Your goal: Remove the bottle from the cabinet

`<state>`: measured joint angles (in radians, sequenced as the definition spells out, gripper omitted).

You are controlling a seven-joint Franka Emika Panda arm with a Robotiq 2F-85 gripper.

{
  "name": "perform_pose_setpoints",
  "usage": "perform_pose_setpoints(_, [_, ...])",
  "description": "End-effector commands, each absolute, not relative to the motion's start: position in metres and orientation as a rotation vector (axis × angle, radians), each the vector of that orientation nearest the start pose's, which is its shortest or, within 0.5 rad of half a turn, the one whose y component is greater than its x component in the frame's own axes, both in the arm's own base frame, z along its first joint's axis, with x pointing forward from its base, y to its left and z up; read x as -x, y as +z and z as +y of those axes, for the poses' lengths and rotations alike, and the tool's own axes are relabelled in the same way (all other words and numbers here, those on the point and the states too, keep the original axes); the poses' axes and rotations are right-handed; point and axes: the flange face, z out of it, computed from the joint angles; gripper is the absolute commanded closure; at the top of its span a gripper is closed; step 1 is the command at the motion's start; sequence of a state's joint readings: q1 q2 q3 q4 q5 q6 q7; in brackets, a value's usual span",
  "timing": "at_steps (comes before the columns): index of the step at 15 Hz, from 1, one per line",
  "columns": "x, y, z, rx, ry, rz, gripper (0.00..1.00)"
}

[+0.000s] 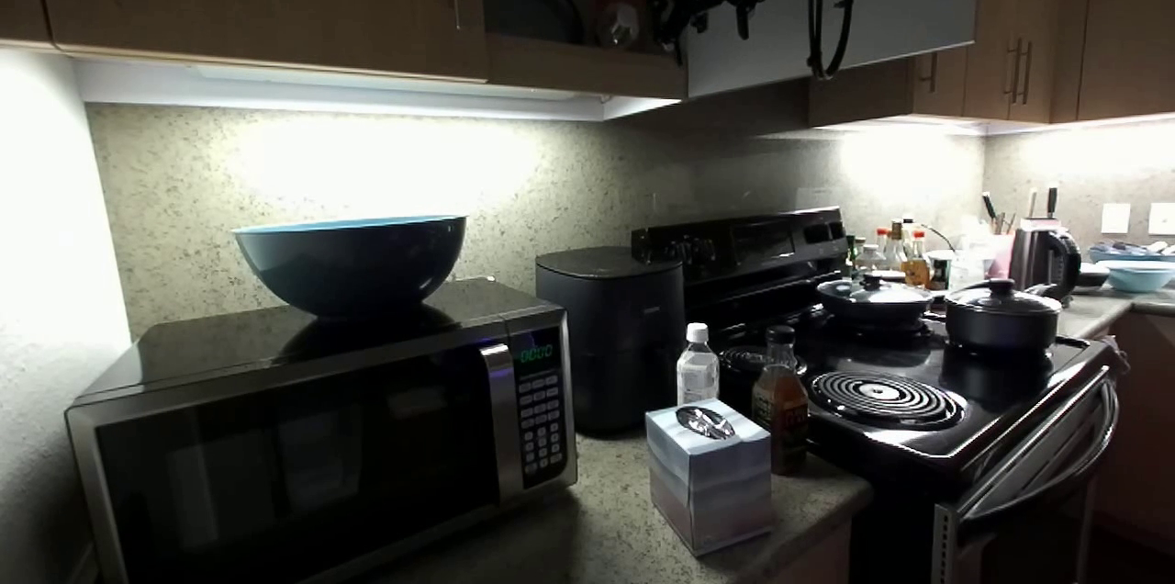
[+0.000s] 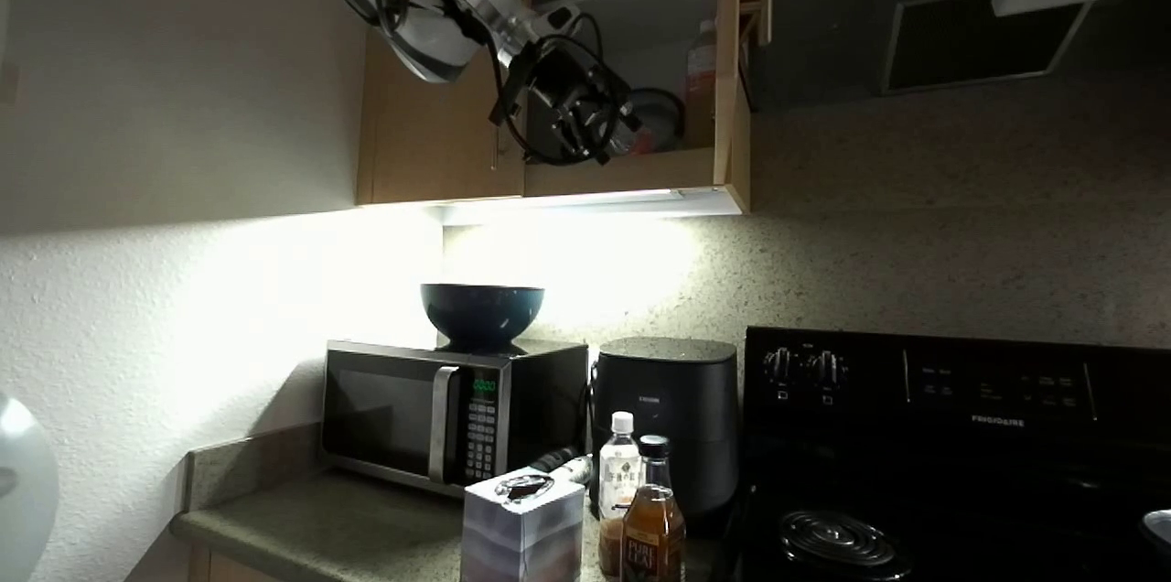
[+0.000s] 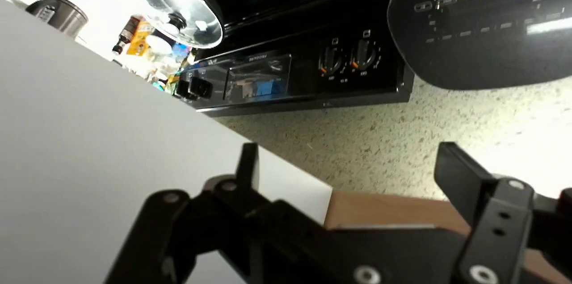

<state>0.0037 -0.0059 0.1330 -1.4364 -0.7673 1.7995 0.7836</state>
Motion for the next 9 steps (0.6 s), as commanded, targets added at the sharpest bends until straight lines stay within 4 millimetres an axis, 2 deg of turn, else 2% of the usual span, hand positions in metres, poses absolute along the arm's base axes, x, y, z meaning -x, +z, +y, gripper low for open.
perform_pose_setpoints(1, [-0.584,0.770,0.010,-2.271,1.042,-0.918,0.00])
perform_pose_setpoints(4, [-0.593,0.785,0.004,-2.266,1.134,-1.020,0.00])
perform_pose_setpoints(5, [-0.595,0.786,0.003,-2.269,1.140,-1.031,0.00])
perform_pose_setpoints(6, [-0.586,0.782,0.006,-2.280,1.097,-0.980,0.00])
perform_pose_setpoints(9, [-0.593,0.783,0.004,-2.275,1.111,-1.004,0.00])
